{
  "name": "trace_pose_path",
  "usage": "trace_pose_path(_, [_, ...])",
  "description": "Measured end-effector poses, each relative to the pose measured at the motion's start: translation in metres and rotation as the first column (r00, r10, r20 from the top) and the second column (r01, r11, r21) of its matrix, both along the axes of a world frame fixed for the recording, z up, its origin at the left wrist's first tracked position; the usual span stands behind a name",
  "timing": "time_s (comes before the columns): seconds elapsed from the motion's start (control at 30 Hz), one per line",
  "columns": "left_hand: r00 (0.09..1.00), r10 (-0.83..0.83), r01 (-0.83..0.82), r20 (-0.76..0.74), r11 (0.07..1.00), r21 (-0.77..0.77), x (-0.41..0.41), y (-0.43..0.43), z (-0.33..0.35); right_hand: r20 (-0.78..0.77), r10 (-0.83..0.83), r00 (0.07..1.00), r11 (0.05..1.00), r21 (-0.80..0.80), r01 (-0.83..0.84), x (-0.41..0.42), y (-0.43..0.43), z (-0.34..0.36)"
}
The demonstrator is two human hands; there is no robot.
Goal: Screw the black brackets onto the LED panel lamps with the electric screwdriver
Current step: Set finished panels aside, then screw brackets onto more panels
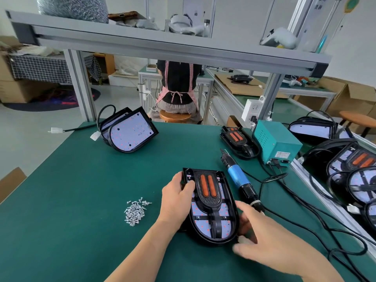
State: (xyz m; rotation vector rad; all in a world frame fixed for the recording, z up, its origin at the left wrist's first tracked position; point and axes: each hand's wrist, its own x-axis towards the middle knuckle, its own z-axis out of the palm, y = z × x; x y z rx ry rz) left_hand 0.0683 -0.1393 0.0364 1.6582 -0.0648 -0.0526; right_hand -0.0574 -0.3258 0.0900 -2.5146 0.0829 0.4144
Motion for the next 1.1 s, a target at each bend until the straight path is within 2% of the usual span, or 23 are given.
trace_pose_path(0.1, [1.000,0.004,-0.004,-0.004,0.999,-0.034,0.000,0.001,0.001,0.034,-0.004,0.999,0.997,-0.079,0.007,0.001,0.006,-0.003])
trace_pose_path(0.17, [1.000,-0.005,0.006,0.010,0.998,-0.055,0.000,0.001,0.002,0.136,-0.056,0.989,0.988,-0.137,0.074,0.006,0.016,-0.009])
trace_pose_path(0.23, [1.000,0.013,-0.011,0.022,0.996,-0.088,0.001,0.001,0.001,0.150,-0.117,0.982,0.978,-0.157,0.141,0.011,0.023,-0.016])
trace_pose_path(0.3, [0.997,0.068,-0.063,0.027,0.988,-0.144,0.001,0.002,0.000,0.150,-0.155,0.976,0.983,-0.073,0.167,0.017,0.021,-0.024])
trace_pose_path(0.37, [0.992,0.122,-0.113,0.040,0.976,-0.185,0.001,0.003,-0.001,0.126,-0.242,0.962,0.960,0.172,0.219,0.023,0.019,-0.026])
trace_pose_path(0.43, [0.981,0.185,-0.167,0.066,0.962,-0.215,0.001,0.003,-0.001,0.014,-0.348,0.937,0.816,0.498,0.295,0.028,0.022,-0.026])
trace_pose_path(0.5, [0.969,0.236,-0.214,0.068,0.948,-0.237,0.002,0.003,0.000,-0.113,-0.408,0.906,0.577,0.738,0.351,0.035,0.023,-0.028])
trace_pose_path(0.6, [0.961,0.263,-0.237,0.091,0.946,-0.221,0.000,0.003,-0.001,-0.233,-0.380,0.895,0.251,0.905,0.343,0.042,0.016,-0.024])
trace_pose_path(0.67, [0.955,0.269,-0.246,0.124,0.953,-0.177,-0.001,0.002,-0.002,-0.229,-0.316,0.921,0.156,0.945,0.289,0.044,0.012,-0.019])
trace_pose_path(0.7, [0.953,0.266,-0.244,0.147,0.958,-0.154,-0.002,0.002,-0.002,-0.203,-0.307,0.930,0.182,0.946,0.267,0.044,0.011,-0.019])
trace_pose_path(0.73, [0.950,0.261,-0.241,0.170,0.962,-0.130,-0.002,0.002,-0.003,-0.168,-0.311,0.936,0.272,0.928,0.257,0.046,0.013,-0.019])
trace_pose_path(0.8, [0.944,0.261,-0.248,0.202,0.965,-0.089,-0.004,0.001,-0.003,-0.051,-0.342,0.938,0.571,0.782,0.251,0.049,0.020,-0.023])
trace_pose_path(0.83, [0.938,0.271,-0.260,0.214,0.962,-0.079,-0.005,0.001,-0.002,0.012,-0.379,0.925,0.652,0.713,0.258,0.051,0.022,-0.026])
trace_pose_path(0.87, [0.931,0.285,-0.276,0.227,0.958,-0.075,-0.006,0.001,-0.002,0.058,-0.428,0.902,0.661,0.700,0.269,0.053,0.026,-0.026])
trace_pose_path(0.93, [0.911,0.317,-0.316,0.263,0.948,-0.049,-0.009,0.000,-0.001,0.096,-0.492,0.865,0.618,0.738,0.269,0.054,0.027,-0.026])
trace_pose_path(1.0, [0.886,0.332,-0.353,0.324,0.936,0.006,-0.010,0.000,0.000,0.111,-0.525,0.844,0.574,0.779,0.255,0.055,0.025,-0.023])
trace_pose_path(1.1, [0.852,0.329,-0.372,0.407,0.928,0.028,-0.009,0.000,0.000,0.158,-0.539,0.828,0.572,0.790,0.221,0.054,0.020,-0.018])
